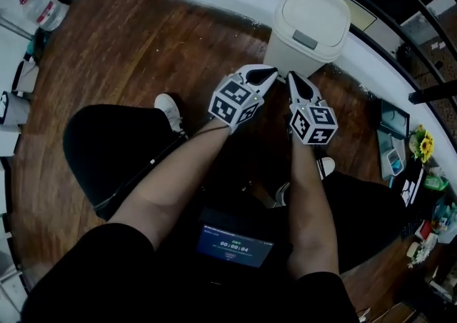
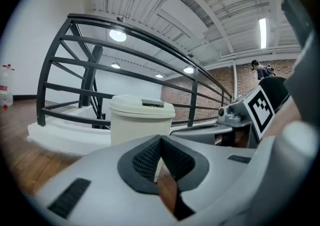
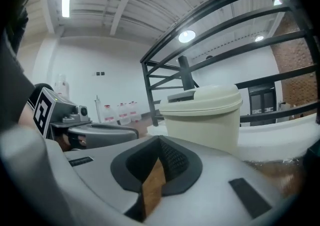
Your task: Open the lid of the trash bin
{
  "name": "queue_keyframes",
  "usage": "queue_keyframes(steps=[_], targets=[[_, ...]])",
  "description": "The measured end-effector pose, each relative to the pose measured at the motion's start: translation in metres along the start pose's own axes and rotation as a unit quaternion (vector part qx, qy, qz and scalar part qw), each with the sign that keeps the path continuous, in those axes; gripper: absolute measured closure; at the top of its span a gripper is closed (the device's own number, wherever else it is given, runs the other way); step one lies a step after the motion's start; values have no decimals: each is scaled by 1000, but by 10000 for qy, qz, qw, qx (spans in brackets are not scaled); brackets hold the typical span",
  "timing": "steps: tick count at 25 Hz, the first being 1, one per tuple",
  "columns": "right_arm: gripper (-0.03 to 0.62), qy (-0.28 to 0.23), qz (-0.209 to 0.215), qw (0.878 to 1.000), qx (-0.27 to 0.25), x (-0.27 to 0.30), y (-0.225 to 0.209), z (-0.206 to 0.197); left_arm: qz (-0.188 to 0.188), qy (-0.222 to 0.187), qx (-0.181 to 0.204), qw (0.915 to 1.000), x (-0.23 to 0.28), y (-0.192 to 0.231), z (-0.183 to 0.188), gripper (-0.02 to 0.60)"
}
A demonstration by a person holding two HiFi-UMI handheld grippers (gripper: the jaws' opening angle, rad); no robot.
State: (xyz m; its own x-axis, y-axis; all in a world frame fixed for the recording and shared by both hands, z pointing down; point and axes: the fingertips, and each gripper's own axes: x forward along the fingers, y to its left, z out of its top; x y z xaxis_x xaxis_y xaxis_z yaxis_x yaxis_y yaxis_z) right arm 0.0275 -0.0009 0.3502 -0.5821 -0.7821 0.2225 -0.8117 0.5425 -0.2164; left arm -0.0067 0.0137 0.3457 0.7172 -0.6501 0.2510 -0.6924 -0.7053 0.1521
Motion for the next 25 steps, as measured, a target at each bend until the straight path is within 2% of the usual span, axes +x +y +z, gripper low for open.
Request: queue_keyframes(steps=[4,9,12,18,25], targets=[[568,60,-124,9999,35,20,-16,-25,26,185,-41,9998,22,24,-32,545],[568,7,-278,9996,69,41,-34,-52,230,-81,-280,9993,45,55,-58,545],[568,95,-238,9996,118,56,-44,-71,207,-61,-346,9992,66,63,-75,543],[568,357,-366,9983,266,90,-69,-98,262,267,-641,9972,103,89,-111,543],[568,762,-401,9958,299,117,-84,-121,-33,988,-427,9942,125,98,-156,543]])
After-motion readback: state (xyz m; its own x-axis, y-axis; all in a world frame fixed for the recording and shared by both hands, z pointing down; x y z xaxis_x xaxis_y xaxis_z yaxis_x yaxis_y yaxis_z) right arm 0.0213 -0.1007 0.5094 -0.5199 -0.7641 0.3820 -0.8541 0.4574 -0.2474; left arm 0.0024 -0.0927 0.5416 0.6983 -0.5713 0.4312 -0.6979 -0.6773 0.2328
